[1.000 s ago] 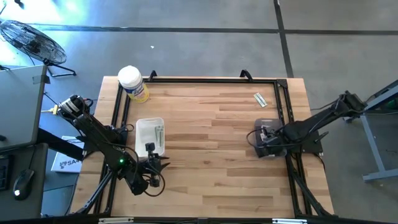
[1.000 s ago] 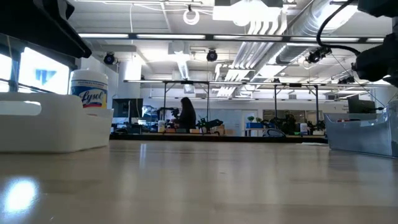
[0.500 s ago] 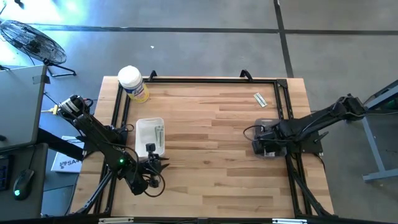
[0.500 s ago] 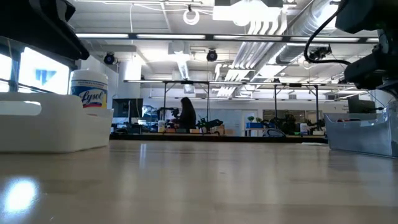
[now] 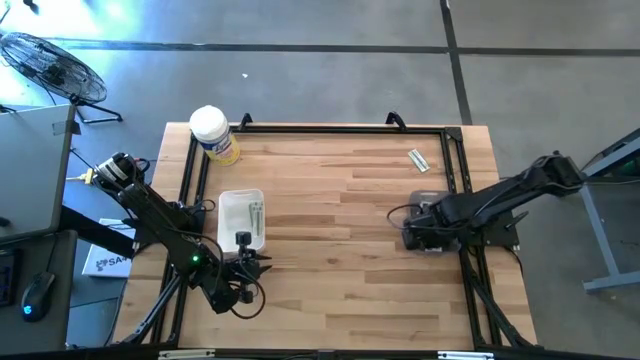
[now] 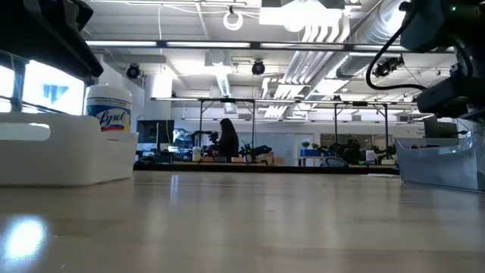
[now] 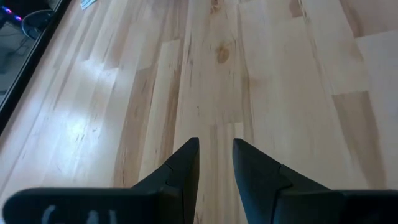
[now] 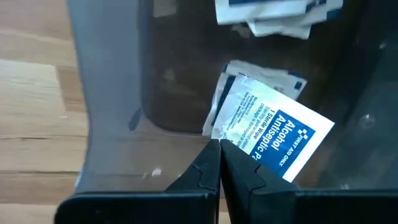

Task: Pick & Place First Aid Supplies
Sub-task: Put the blue alcohol pad into the black bin, then put the green bandage into the white bin

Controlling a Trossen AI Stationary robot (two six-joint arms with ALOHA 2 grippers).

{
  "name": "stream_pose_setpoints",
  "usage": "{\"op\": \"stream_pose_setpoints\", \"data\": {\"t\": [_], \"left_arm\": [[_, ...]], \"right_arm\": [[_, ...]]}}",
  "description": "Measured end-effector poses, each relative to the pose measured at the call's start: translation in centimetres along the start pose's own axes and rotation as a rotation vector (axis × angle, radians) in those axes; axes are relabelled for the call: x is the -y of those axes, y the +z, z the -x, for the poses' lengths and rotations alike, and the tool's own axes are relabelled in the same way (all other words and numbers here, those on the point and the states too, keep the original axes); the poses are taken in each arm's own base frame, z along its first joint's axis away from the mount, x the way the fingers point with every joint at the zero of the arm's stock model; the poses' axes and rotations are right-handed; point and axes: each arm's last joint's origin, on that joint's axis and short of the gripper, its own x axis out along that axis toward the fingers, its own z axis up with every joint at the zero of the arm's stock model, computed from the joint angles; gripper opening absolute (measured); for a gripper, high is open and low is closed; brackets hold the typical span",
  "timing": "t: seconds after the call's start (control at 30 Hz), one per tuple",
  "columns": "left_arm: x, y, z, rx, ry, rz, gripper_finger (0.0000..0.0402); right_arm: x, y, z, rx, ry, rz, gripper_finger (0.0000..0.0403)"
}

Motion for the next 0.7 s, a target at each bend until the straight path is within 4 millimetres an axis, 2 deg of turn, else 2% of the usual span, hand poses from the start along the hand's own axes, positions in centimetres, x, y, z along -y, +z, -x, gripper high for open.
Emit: {"op": "stream_pose_setpoints", "data": {"t": [0.33,0.7], "left_arm": [[-0.01,-0.06,0.00,-0.006,-0.003,-0.004,0.0095],[-0.02,-0.10,0.00,-0.010,-0.003,-0.003,0.0095]], "right_arm": [[-0.18,0.08,-0.20,0.017,-0.006,-0.002,0.0014],[-0.21,0.09,-0.20,0.022,-0.003,0.022,0.0047]]}}
